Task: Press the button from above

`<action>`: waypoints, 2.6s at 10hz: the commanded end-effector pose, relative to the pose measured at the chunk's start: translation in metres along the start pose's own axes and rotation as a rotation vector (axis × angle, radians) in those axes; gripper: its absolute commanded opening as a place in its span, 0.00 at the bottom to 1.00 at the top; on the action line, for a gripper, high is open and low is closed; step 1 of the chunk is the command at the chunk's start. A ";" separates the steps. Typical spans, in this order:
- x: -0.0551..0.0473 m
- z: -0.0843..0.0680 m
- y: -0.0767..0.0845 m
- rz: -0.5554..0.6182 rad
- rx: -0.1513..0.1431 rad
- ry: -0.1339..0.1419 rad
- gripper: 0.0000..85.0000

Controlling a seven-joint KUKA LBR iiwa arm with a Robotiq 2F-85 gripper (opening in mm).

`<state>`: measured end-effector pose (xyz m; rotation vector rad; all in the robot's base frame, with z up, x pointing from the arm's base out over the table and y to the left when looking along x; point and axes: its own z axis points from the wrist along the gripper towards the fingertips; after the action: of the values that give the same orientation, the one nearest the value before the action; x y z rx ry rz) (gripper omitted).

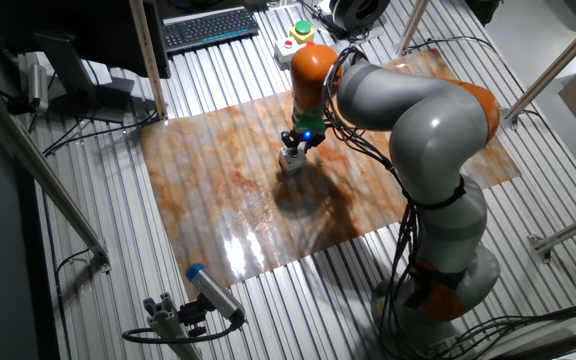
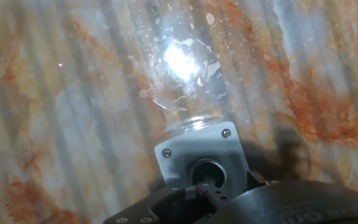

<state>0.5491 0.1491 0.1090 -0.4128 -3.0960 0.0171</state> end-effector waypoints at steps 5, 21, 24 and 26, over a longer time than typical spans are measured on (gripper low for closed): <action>0.002 0.006 -0.004 0.000 -0.006 -0.004 0.40; -0.005 0.005 -0.004 0.003 -0.008 0.004 0.40; -0.006 0.009 -0.004 0.003 -0.011 0.002 0.40; -0.007 0.011 -0.004 0.001 -0.012 0.002 0.40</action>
<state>0.5545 0.1439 0.0984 -0.4149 -3.0965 -0.0030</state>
